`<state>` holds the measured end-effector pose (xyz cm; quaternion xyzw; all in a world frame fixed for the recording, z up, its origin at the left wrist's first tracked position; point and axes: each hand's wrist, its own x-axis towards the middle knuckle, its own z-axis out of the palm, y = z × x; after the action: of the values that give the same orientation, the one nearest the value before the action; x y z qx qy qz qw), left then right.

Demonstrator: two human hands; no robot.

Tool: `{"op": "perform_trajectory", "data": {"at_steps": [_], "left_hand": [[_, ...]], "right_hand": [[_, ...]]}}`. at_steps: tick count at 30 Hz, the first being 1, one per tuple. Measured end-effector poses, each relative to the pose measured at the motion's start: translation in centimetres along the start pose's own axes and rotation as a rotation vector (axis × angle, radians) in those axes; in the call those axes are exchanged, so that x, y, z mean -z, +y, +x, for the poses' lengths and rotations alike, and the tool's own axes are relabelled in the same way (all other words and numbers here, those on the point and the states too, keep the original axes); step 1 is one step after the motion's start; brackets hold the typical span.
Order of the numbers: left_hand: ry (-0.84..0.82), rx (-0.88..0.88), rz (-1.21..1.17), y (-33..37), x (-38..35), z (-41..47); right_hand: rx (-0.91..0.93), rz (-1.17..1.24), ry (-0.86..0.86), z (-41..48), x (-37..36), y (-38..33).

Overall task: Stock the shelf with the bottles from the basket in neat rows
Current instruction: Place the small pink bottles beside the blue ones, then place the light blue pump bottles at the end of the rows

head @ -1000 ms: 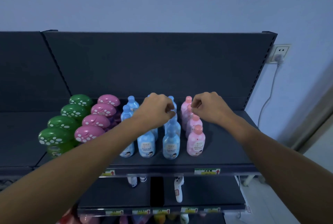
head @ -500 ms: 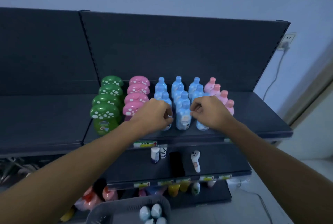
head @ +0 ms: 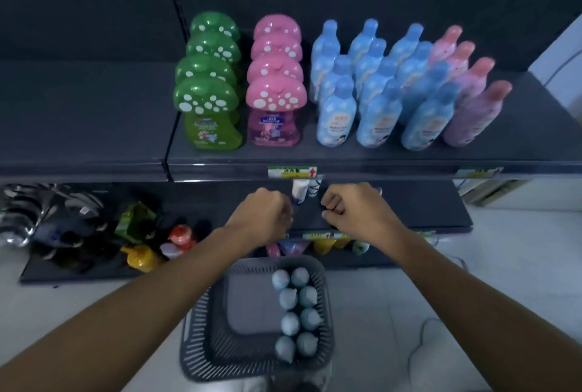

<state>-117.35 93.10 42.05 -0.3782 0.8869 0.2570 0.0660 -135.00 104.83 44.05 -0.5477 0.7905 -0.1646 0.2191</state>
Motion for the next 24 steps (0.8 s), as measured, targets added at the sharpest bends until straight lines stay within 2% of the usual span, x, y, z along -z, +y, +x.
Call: {"op": "perform_trajectory", "data": {"at_steps": [4, 11, 14, 19, 24], "left_hand": [[-0.074, 0.091, 0.023, -3.1, -6.4, 0.5], [-0.154, 0.141, 0.052, -7.8, -17.6, 1.1], [-0.137, 0.134, 0.041, -9.3, -21.6, 1.5], [-0.079, 0.083, 0.033, -10.7, -26.1, 2.7], [-0.069, 0.027, 0.088, -10.9, -27.7, 3.5]], "right_hand": [[-0.056, -0.017, -0.115, 0.3, -6.1, 2.2], [-0.089, -0.16, -0.243, 0.6, -17.6, 6.3], [-0.113, -0.192, -0.278, 0.7, -22.3, 7.4], [-0.126, -0.322, -0.227, 1.0, -27.9, 9.0], [-0.121, -0.419, -0.203, 1.6, -29.9, 9.6]]}}
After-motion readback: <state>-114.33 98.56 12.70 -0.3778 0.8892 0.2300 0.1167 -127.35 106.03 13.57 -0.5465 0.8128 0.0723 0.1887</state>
